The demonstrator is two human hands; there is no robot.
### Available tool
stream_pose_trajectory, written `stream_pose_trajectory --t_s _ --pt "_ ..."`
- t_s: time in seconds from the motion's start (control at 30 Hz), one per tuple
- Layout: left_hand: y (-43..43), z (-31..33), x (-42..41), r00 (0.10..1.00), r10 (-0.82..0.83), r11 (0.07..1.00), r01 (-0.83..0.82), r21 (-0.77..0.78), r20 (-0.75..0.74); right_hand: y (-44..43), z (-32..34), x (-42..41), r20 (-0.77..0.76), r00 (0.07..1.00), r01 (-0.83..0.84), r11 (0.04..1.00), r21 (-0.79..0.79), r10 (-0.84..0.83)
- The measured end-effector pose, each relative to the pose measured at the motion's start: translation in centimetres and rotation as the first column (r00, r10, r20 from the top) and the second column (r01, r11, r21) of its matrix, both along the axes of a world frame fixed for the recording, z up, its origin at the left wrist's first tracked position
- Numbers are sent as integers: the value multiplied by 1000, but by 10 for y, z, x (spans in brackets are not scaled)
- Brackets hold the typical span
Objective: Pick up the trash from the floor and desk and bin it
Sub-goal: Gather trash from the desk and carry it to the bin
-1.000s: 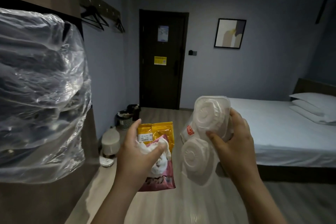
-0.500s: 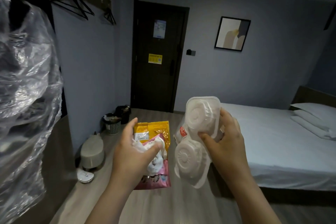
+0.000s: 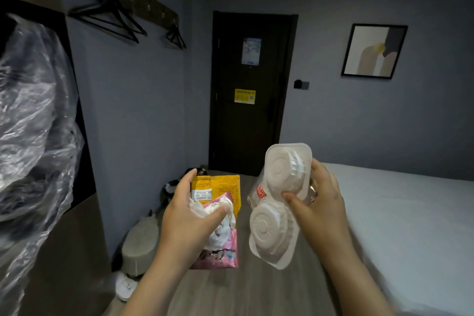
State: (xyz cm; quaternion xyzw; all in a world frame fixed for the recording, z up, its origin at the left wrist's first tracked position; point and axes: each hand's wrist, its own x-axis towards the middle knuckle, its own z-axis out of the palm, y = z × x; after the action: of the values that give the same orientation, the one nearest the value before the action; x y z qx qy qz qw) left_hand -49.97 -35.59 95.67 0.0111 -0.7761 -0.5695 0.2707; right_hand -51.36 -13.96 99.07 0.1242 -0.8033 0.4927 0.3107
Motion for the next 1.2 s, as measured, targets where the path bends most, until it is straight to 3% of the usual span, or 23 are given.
stream_pose_trajectory --t_s 0.3,0.73,1.2 --pt "-50 -29 -140 990 123 992 -123 2 64 -48 -29 -165 105 987 -117 993 -22 118" --pt "-209 -57 -362 968 202 979 -206 9 148 -183 -57 -395 174 979 -113 993 31 106" --pt "-265 -93 -586 926 271 961 -274 -24 262 -236 -104 -639 254 957 -149 989 10 141"
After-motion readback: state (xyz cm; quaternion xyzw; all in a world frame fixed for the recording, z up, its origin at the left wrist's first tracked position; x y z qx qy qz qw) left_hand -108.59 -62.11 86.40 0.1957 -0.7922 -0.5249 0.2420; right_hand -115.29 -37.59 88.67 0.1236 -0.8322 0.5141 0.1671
